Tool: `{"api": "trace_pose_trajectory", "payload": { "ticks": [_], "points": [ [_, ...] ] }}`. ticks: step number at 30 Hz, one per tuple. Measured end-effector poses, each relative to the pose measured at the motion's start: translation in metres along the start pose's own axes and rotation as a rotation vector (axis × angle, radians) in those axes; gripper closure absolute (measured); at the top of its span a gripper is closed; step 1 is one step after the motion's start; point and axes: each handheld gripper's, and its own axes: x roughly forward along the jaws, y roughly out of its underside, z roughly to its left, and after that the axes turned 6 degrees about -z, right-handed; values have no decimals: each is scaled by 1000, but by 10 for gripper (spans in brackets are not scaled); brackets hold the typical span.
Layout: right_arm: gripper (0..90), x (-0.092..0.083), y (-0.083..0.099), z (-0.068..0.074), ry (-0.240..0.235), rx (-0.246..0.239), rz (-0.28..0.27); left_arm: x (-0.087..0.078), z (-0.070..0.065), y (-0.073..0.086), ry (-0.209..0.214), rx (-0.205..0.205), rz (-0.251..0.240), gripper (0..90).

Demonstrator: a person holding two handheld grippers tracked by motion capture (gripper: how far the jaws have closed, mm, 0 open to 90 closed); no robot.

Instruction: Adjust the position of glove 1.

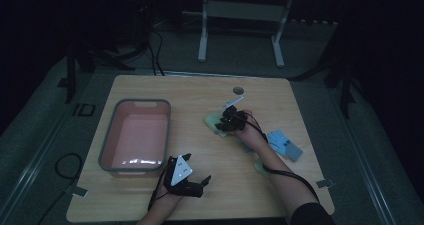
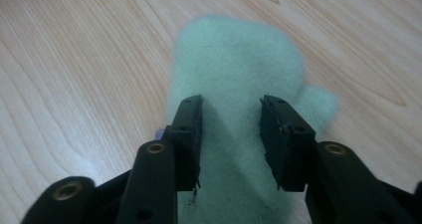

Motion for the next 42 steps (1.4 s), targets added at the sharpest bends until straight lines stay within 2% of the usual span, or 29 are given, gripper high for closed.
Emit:
{"api": "trace_pose_trajectory", "payload": {
  "ticks": [1,5,10,11,13,16,19,22,27,31,35,37,39,41,42],
  "points": [
    [629,0,1,-1,-3,11,-3,0,0,0,0,0,-1,22],
    [682,1,2,-1,-2,6,-15,0,0,0,-1,-2,-2,22],
    [759,3,2,2,18,19,-18,0,0,0,-1,-3,-1,22],
    [804,3,3,4,40,43,-33,0,0,0,-2,-3,-1,22],
    [839,2,3,6,60,78,-45,0,0,0,-2,-4,-1,22],
    [853,-5,1,12,97,105,-61,-1,1,0,-3,-16,-2,22],
    [853,-22,-1,21,107,180,-89,-1,2,1,-11,-36,-8,22],
    [853,-43,-3,38,141,173,-104,-2,2,1,-16,-41,-15,22],
    [853,-81,-5,63,189,213,-145,-2,1,1,-6,-28,-12,22],
    [853,-105,3,85,212,236,-171,-3,1,1,-10,-28,-15,22],
    [852,-116,14,98,220,276,-176,-3,2,1,-12,-40,-17,22],
    [853,-117,24,105,231,317,-176,-3,1,1,-15,-38,-17,22],
    [853,-115,32,108,224,360,-178,-3,1,1,-16,-28,-17,22],
    [853,-108,42,111,204,418,-155,-3,-1,1,-21,-15,-18,22],
    [853,-105,47,114,206,424,-141,-3,-2,1,-26,-7,-20,22]
  ]
}}
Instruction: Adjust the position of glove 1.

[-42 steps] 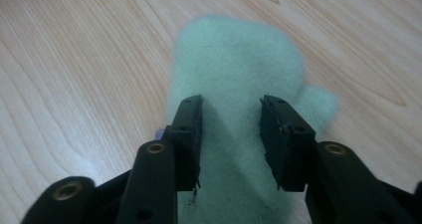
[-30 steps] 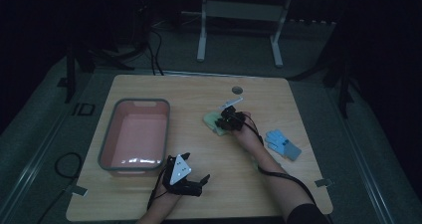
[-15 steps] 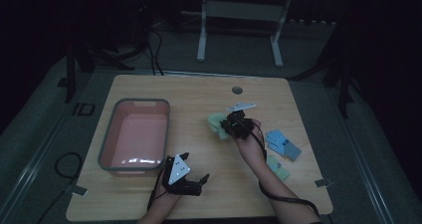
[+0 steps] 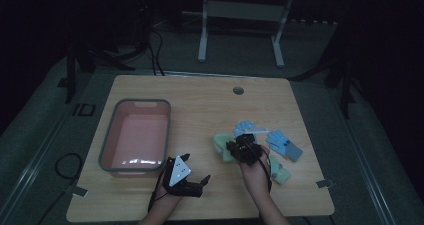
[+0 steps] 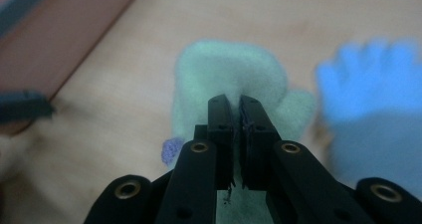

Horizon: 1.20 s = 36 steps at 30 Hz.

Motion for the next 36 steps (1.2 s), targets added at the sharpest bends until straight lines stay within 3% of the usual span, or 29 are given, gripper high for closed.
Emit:
{"api": "trace_pose_trajectory", "payload": {
  "ticks": [7,9,14,18,20,24,27,30,32,36],
  "points": [
    [852,17,29,11,118,-37,36,0,0,0,3,0,2,22],
    [846,27,38,11,99,-27,63,0,0,0,5,3,5,22],
    [823,28,43,11,98,-47,37,1,0,0,7,5,6,22],
    [707,23,41,6,30,-41,30,1,-1,0,8,9,6,22],
    [687,17,37,3,16,-69,17,1,-1,0,9,12,8,22],
    [618,4,24,-11,-70,-147,-13,1,-1,0,11,12,9,22],
    [586,0,17,-19,-107,-259,-15,1,0,0,13,9,9,22],
    [597,1,12,-24,-127,-303,-5,2,-1,0,14,8,12,22],
    [595,1,9,-25,-117,-352,1,1,-1,0,13,11,11,22],
    [606,-12,5,-37,-122,-450,0,1,-1,0,16,18,9,22]
  ]
}}
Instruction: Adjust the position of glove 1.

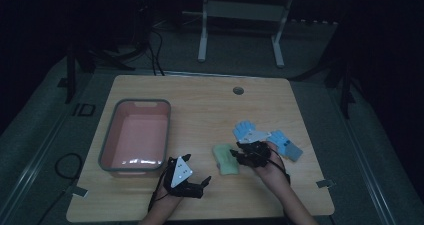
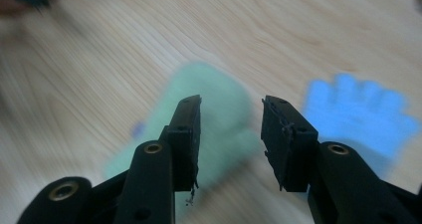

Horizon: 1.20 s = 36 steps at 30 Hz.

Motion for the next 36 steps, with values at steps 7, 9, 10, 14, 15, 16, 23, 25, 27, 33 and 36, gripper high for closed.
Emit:
{"api": "trace_pose_trajectory", "payload": {
  "ticks": [7,9,10,14,15,16,23,25,27,33,36],
  "points": [
    [640,-45,27,-42,-70,15,38,1,0,0,6,5,5,22],
    [640,-54,40,-47,-73,25,60,1,0,0,4,4,5,22],
    [639,-56,44,-48,-76,22,67,1,0,0,3,3,5,22],
    [626,-59,67,-52,-84,16,119,1,0,0,-1,1,6,22],
    [621,-59,74,-54,-82,26,126,1,0,0,-2,1,6,22],
    [619,-59,77,-55,-83,32,129,1,0,0,-3,0,6,22],
    [605,-51,92,-50,-66,29,193,1,-1,0,-8,4,4,22],
    [628,-50,92,-48,-52,13,198,1,-1,0,-7,5,4,22],
    [664,-49,93,-47,-50,21,191,1,-1,0,-5,5,5,22],
    [826,-50,96,-40,-25,47,160,1,-1,0,-9,1,3,22],
    [858,-53,95,-38,18,143,141,1,-1,0,-10,0,4,22]
  ]
}}
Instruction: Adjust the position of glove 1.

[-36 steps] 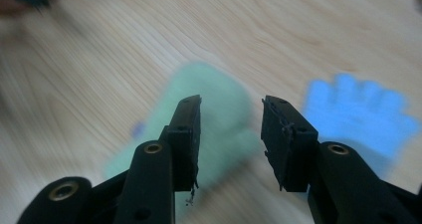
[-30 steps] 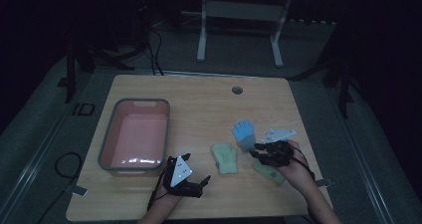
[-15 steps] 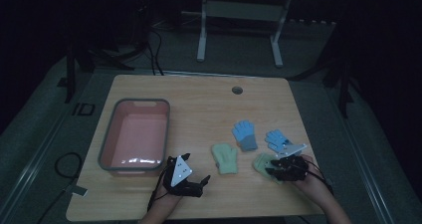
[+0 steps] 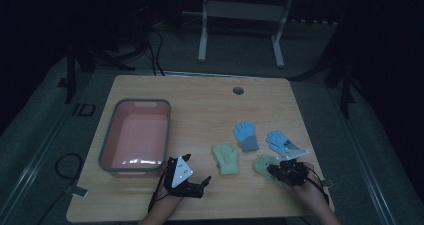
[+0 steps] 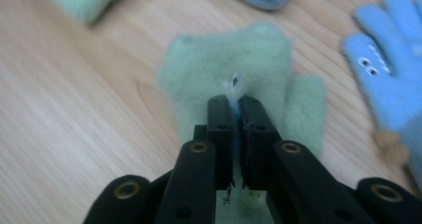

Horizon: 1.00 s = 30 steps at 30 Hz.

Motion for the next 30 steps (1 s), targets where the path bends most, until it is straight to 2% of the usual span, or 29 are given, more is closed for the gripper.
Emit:
{"api": "trace_pose_trajectory", "payload": {
  "ticks": [2,4,7,10,12,14,16,18,19,21,23,27,30],
  "points": [
    [865,-6,-4,3,16,55,-10,0,0,0,3,4,0,22],
    [867,-16,-14,10,48,83,-30,1,-1,0,5,10,5,22],
    [868,-26,-28,18,66,128,-61,1,-1,0,3,14,7,22],
    [869,-30,-40,26,107,174,-87,1,-1,0,1,12,4,22],
    [869,-30,-43,30,134,224,-111,0,-1,0,-1,13,2,22],
    [868,-28,-42,33,171,279,-136,0,-2,0,-2,18,1,22],
    [869,-28,-40,35,221,350,-179,1,-2,0,-4,23,2,22],
    [869,-29,-36,37,292,405,-224,1,-2,0,-6,25,2,22],
    [868,-28,-33,37,306,426,-235,1,-3,0,-7,25,1,22],
    [868,-19,-27,36,346,432,-214,0,-3,0,-8,26,-1,22],
    [868,-11,-23,34,352,459,-203,0,-3,0,-8,27,0,22],
    [864,3,-17,28,380,476,-186,0,-3,0,-8,23,-1,22],
    [795,13,-12,26,375,477,-149,0,-2,0,-3,22,0,22]
  ]
}}
